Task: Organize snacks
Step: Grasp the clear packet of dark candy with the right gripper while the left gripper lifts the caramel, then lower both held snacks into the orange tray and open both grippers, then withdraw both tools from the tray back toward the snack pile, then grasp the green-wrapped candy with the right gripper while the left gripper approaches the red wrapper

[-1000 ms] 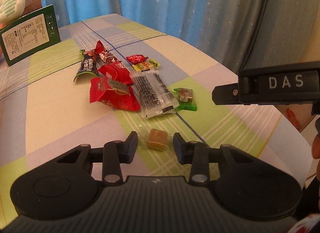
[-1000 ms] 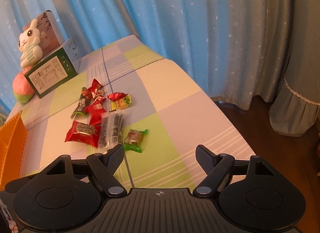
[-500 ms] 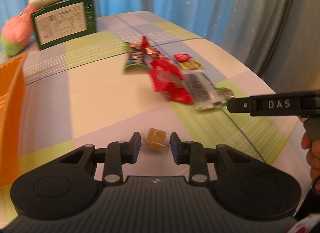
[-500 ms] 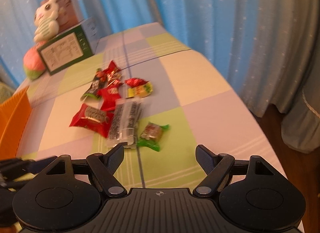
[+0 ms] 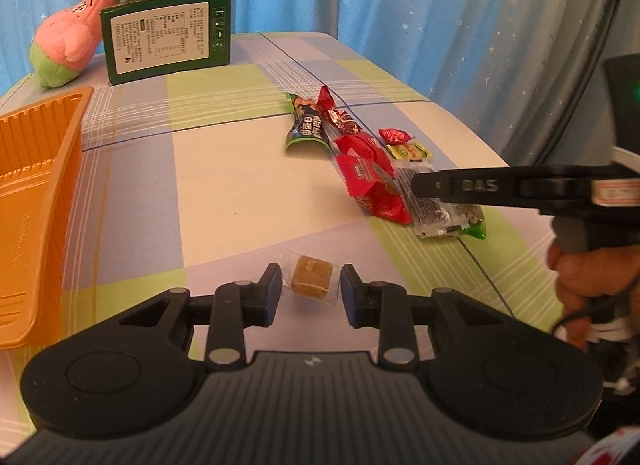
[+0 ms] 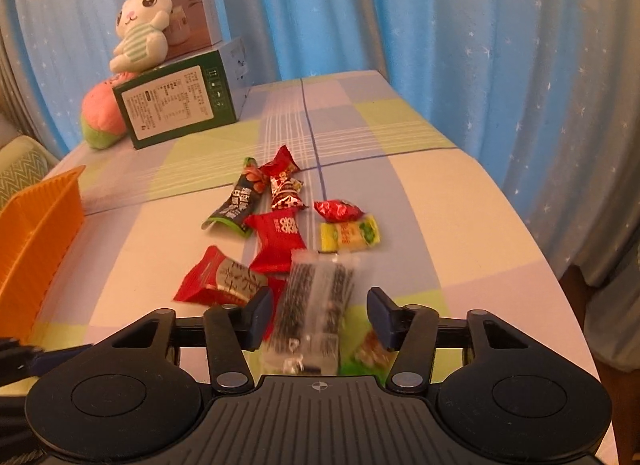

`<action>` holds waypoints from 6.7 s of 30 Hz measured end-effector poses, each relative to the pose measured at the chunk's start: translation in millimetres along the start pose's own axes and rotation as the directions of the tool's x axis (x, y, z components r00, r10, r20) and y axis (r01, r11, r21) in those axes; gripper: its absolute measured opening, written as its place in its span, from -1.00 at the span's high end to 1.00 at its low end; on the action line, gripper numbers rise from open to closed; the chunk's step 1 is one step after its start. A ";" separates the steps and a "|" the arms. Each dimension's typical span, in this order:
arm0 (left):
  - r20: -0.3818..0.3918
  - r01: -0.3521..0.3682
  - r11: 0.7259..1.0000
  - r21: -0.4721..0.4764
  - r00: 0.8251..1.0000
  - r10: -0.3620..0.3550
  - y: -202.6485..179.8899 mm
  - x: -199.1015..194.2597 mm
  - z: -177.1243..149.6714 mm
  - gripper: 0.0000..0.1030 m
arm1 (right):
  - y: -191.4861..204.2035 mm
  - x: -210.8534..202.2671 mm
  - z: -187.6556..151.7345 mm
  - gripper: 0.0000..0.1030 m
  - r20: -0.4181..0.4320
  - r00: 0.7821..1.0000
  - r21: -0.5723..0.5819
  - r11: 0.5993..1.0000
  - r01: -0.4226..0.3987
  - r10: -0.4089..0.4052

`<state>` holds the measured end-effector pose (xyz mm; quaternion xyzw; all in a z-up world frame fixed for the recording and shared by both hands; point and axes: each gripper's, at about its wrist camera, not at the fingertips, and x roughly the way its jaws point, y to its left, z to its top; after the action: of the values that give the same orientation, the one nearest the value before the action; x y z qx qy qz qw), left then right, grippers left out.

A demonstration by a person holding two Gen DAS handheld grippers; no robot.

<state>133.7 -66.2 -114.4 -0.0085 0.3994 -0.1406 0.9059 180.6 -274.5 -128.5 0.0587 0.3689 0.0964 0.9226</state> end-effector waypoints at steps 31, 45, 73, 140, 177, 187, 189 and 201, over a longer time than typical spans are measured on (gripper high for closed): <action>0.085 -0.020 0.998 -0.059 0.996 0.025 25.0 -54.6 30.3 0.45 | 49.2 -49.2 17.1 0.26 0.033 0.999 -0.047 0.999 0.026 -0.025; 0.131 -0.105 0.990 -0.090 0.984 0.116 90.7 -128.1 46.1 0.45 | 140.0 -79.8 36.0 0.26 0.063 0.992 -0.115 0.988 -0.100 0.108; 0.014 -0.189 0.971 -0.147 0.981 0.193 234.5 -145.3 23.6 0.44 | 286.2 -23.4 27.5 0.26 -0.115 0.953 -0.154 0.942 -0.297 0.282; 0.089 0.079 0.991 -0.108 0.994 -0.069 53.9 -148.7 21.4 -0.45 | 38.8 -151.1 -46.1 -0.04 -0.002 0.998 0.182 0.981 0.061 -0.062; 0.017 0.010 0.997 -0.072 1.000 -0.008 -0.1 -53.7 23.2 -0.45 | -20.7 -87.2 -39.2 -0.04 -0.008 0.993 0.212 0.970 0.119 -0.120; -0.015 0.006 0.996 -0.092 1.000 -0.007 1.9 -22.0 20.3 -0.45 | -27.3 -48.1 -36.6 -0.04 0.012 0.992 0.151 0.981 0.120 -0.123; -0.015 0.006 0.995 -0.095 1.000 -0.008 3.1 -18.4 19.1 -0.45 | -25.7 -41.4 -34.4 -0.04 0.020 0.992 0.136 0.983 0.121 -0.125; -0.027 0.020 0.992 -0.122 0.999 -0.024 7.5 1.9 15.9 -0.45 | -12.1 -14.9 -31.6 0.39 0.020 0.991 0.047 0.990 0.133 -0.134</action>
<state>148.3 -61.0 -105.9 -0.0660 0.4201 -0.1261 0.8963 149.8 -288.4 -143.5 0.0557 0.3636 0.0253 0.9295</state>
